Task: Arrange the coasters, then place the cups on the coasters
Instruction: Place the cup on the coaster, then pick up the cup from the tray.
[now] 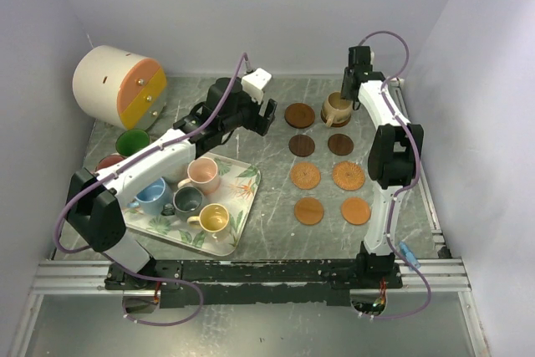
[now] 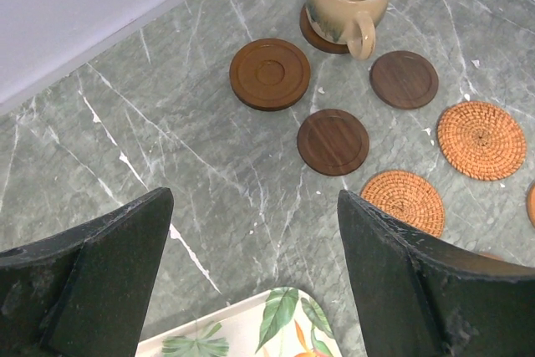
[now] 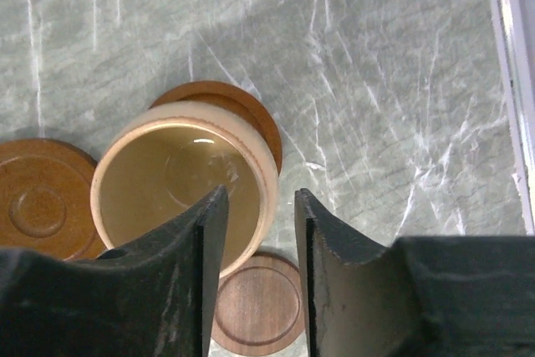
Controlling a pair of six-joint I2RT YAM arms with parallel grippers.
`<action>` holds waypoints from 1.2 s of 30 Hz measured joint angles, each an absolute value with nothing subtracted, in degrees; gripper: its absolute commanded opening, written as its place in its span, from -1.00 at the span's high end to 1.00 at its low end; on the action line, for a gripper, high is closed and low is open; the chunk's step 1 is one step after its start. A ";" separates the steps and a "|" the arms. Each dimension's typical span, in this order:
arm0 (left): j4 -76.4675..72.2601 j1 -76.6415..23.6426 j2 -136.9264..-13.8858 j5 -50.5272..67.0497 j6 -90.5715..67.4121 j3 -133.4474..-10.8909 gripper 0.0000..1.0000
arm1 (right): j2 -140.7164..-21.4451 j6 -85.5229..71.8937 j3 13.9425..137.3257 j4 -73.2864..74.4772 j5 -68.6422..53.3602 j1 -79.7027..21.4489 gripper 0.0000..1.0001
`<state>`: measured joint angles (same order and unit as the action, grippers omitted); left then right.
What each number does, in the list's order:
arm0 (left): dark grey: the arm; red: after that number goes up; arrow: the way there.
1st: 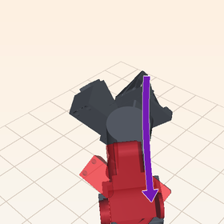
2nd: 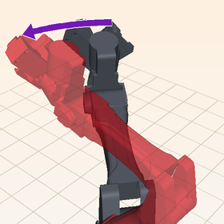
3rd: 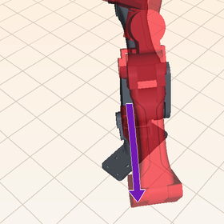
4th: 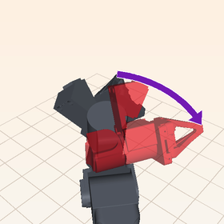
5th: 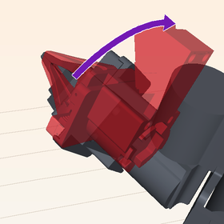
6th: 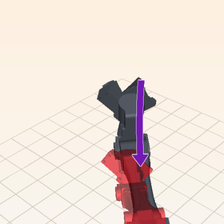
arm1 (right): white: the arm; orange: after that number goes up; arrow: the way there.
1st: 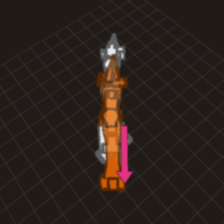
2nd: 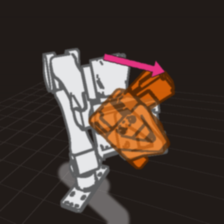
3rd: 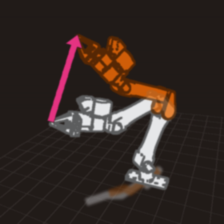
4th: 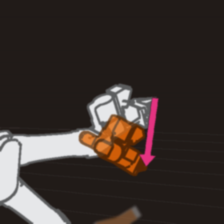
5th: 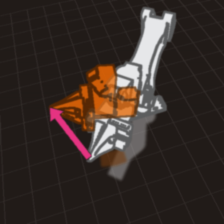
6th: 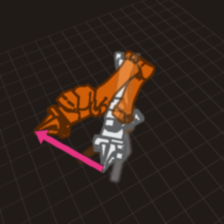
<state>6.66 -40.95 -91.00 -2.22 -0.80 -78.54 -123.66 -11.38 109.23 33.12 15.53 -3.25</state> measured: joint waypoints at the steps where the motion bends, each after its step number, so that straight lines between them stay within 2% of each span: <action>1: 6.66 -40.95 -91.00 -2.31 -0.58 -78.54 -0.83 | -123.66 -11.31 109.65 33.10 15.62 -3.25 0.17; 5: 7.35 -40.62 -90.96 -2.81 2.37 -78.65 -0.83 | -122.74 -10.04 109.89 32.51 15.51 -3.22 0.03; 7: 9.67 -39.20 -90.96 -1.93 4.78 -79.20 -0.82 | -120.29 -8.80 107.90 31.48 14.46 -3.22 -0.21; 8: 10.70 -38.13 -90.96 -0.91 5.72 -79.40 -0.83 | -118.19 -7.99 106.10 30.89 13.67 -3.22 -0.41; 9: 12.14 -36.42 -90.96 0.38 6.76 -79.83 -0.98 | -115.94 -7.29 104.20 30.04 12.91 -3.22 -0.56; 12: 15.73 -31.27 -90.83 3.42 9.17 -80.36 -0.97 | -106.59 -3.79 97.47 27.14 9.65 -3.25 -0.80; 18: 26.35 -24.18 -88.38 7.07 16.19 -80.01 -0.89 | -90.54 2.79 86.37 21.08 -0.01 -3.25 -0.85; 25: 38.37 -21.41 -83.44 9.72 24.01 -78.59 -0.83 | -83.83 7.40 74.63 19.90 -14.68 -3.22 -0.86; 30: 45.04 -20.36 -83.50 9.85 29.85 -77.30 -0.65 | -80.95 10.26 69.82 20.91 -25.15 -3.25 -0.86; 36: 50.57 -20.34 -88.53 10.87 35.29 -76.73 -0.38 | -80.29 11.49 69.69 20.51 -29.67 -3.25 -0.86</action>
